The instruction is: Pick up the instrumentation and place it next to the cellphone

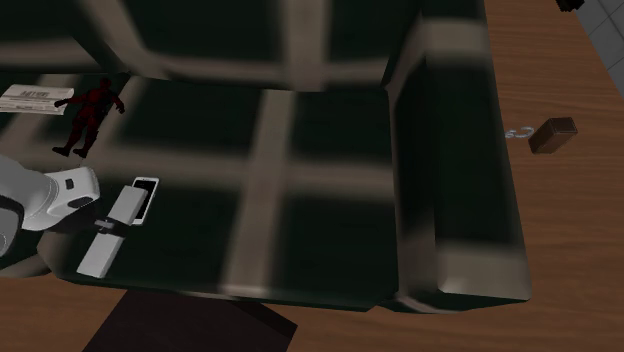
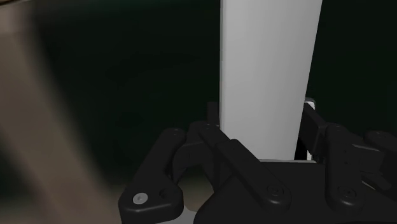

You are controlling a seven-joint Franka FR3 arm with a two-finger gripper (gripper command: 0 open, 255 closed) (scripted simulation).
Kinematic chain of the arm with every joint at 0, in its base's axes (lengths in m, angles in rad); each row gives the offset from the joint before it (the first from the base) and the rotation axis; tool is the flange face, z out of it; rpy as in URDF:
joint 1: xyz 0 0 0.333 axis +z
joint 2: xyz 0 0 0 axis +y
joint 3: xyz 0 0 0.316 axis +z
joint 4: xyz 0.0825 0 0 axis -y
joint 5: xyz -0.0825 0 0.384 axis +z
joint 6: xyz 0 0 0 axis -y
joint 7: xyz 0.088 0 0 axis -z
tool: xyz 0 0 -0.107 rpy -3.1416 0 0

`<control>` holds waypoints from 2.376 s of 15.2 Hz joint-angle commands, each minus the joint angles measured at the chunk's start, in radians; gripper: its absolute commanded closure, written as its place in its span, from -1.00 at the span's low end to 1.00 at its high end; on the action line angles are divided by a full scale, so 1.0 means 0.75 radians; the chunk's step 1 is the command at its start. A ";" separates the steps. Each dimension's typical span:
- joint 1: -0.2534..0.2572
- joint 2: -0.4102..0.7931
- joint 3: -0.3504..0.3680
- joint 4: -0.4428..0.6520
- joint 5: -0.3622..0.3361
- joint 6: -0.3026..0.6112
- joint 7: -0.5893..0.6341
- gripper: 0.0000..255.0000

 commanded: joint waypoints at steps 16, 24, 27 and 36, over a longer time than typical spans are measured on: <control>0.080 0.150 0.180 -0.129 0.090 0.288 0.167 1.00; 0.076 0.186 0.191 -0.145 0.088 0.340 0.171 1.00; 0.076 0.186 0.191 -0.145 0.088 0.340 0.171 -1.00; 0.087 0.045 0.147 -0.060 0.087 0.116 0.158 -1.00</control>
